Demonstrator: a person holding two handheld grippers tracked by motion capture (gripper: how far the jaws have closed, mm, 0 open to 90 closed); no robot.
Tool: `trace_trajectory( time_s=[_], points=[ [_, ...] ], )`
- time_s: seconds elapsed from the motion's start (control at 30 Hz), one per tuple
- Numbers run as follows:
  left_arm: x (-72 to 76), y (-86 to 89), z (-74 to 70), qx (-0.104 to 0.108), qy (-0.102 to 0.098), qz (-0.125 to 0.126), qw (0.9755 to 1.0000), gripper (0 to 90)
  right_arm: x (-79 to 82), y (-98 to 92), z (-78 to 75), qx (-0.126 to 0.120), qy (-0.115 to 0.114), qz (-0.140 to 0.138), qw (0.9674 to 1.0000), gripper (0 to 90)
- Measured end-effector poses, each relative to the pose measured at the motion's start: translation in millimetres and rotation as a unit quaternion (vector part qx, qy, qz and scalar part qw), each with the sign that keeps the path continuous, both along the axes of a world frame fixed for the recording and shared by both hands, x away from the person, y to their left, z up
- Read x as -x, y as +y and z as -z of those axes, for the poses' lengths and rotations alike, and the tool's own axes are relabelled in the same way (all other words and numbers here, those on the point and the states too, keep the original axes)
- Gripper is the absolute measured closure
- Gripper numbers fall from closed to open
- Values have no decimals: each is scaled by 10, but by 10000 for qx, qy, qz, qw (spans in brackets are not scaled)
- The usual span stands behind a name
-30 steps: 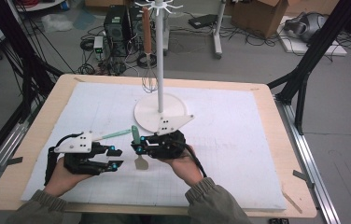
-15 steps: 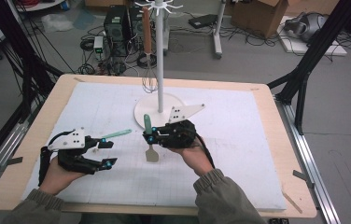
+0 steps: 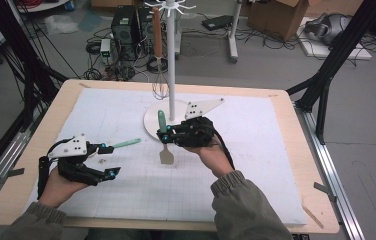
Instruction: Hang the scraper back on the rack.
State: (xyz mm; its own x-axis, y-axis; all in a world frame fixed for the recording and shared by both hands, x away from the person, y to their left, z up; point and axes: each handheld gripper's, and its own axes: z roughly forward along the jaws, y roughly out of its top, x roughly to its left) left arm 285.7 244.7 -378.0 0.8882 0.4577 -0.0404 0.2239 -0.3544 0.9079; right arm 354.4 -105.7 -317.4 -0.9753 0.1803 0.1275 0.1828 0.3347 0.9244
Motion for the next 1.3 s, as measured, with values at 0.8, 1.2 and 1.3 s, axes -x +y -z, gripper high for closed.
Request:
trace_trajectory(
  time_s=[0.8, 1.2, 1.3],
  points=[
    [-32, 113, 7, -51, -67, -341, 9994, 130, -263, 12, -234, 8, -51, 36, 10000, 834],
    [-26, 112, 11, -46, -69, -489, 9988, 65, -433, -21, -622, -26, -222, 116, 9997, 834],
    [-23, 118, 7, -80, -88, -490, 9987, 64, -485, -19, -728, -42, -252, 132, 9996, 834]
  ],
)
